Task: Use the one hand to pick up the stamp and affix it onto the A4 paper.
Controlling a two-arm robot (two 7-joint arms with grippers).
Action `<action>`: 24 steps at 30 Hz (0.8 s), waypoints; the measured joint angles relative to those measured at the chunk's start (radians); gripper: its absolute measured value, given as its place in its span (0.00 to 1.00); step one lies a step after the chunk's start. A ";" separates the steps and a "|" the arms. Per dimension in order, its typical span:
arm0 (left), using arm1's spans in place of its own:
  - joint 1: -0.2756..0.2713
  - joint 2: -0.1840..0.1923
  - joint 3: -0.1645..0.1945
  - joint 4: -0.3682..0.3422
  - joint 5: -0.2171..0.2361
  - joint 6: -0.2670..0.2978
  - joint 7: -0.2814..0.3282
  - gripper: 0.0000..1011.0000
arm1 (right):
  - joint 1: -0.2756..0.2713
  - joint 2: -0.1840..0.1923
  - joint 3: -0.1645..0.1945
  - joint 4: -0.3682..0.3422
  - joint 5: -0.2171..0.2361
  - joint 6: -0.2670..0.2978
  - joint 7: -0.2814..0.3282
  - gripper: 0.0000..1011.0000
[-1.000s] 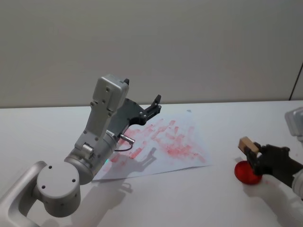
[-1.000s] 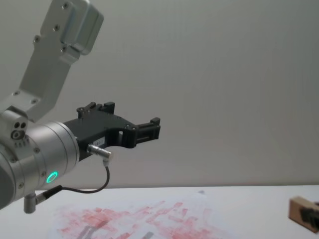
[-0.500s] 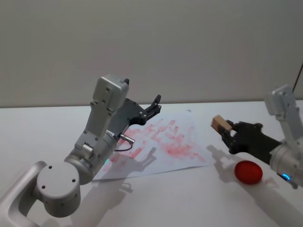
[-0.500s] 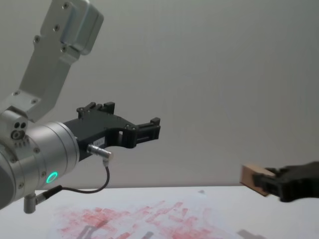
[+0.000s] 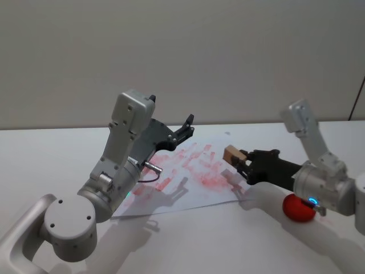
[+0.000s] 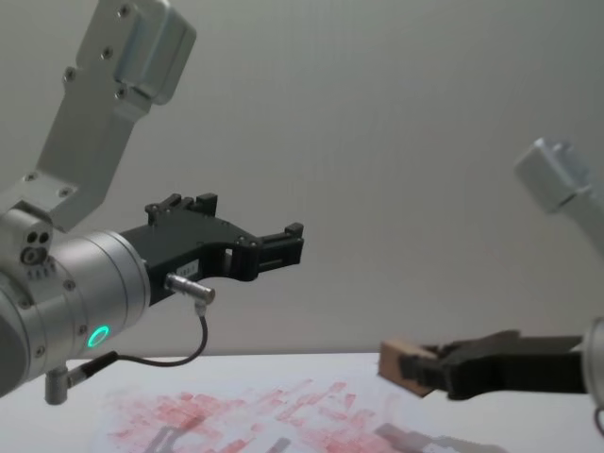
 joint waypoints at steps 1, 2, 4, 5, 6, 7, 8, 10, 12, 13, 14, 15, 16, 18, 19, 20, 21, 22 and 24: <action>0.000 0.000 0.000 0.000 0.000 0.000 0.000 0.99 | 0.009 -0.005 -0.003 0.014 -0.003 0.003 0.006 0.21; 0.000 0.000 0.000 0.000 0.000 0.000 0.000 0.99 | 0.017 -0.010 -0.006 0.029 -0.006 0.005 0.012 0.21; 0.000 0.000 0.000 0.000 0.000 0.000 0.000 0.99 | 0.045 -0.026 -0.015 0.079 -0.016 0.013 0.028 0.21; 0.000 0.000 0.000 0.000 0.000 0.000 0.000 0.99 | 0.054 -0.032 -0.018 0.094 -0.021 0.017 0.035 0.21; 0.000 0.000 0.000 0.000 0.000 0.000 0.000 0.99 | 0.074 -0.042 -0.024 0.130 -0.031 0.022 0.046 0.21; 0.000 0.000 0.000 0.000 0.000 0.000 0.000 0.99 | 0.074 -0.042 -0.024 0.130 -0.031 0.022 0.046 0.21; 0.000 0.000 0.000 0.000 0.000 0.000 0.000 0.99 | 0.091 -0.052 -0.029 0.160 -0.039 0.025 0.053 0.21; 0.000 0.000 0.000 0.000 0.000 0.000 0.000 0.99 | 0.115 -0.065 -0.036 0.203 -0.053 0.030 0.066 0.21; 0.000 0.000 0.000 0.000 0.000 0.000 0.000 0.99 | 0.138 -0.078 -0.044 0.246 -0.065 0.033 0.075 0.21; 0.000 0.000 0.000 0.000 0.000 0.000 0.000 0.99 | 0.145 -0.082 -0.046 0.257 -0.068 0.033 0.080 0.21; 0.000 0.000 0.000 0.000 0.000 0.000 0.000 0.99 | 0.154 -0.086 -0.048 0.268 -0.072 0.033 0.082 0.21; 0.000 0.000 0.000 0.000 0.000 0.000 0.000 0.99 | 0.166 -0.092 -0.049 0.289 -0.077 0.033 0.087 0.21; 0.000 0.000 0.000 0.000 0.000 0.000 0.000 0.99 | 0.166 -0.092 -0.049 0.289 -0.077 0.033 0.087 0.21; 0.000 0.000 0.000 0.000 0.000 0.000 0.000 0.99 | 0.180 -0.099 -0.054 0.313 -0.085 0.033 0.093 0.21; 0.000 0.000 0.000 0.000 0.000 0.000 0.000 0.99 | 0.190 -0.104 -0.057 0.328 -0.090 0.033 0.096 0.21; 0.000 0.000 0.000 0.000 0.000 0.000 0.000 0.99 | 0.190 -0.104 -0.057 0.328 -0.090 0.033 0.096 0.21; 0.000 0.000 0.000 0.000 0.000 0.000 0.000 0.99 | 0.197 -0.108 -0.059 0.339 -0.095 0.033 0.098 0.21; 0.000 0.000 0.000 0.000 0.000 0.000 0.000 0.99 | 0.203 -0.112 -0.062 0.350 -0.099 0.030 0.100 0.21; 0.000 0.000 0.000 0.000 0.000 0.000 0.000 0.99 | 0.209 -0.115 -0.065 0.359 -0.103 0.026 0.101 0.21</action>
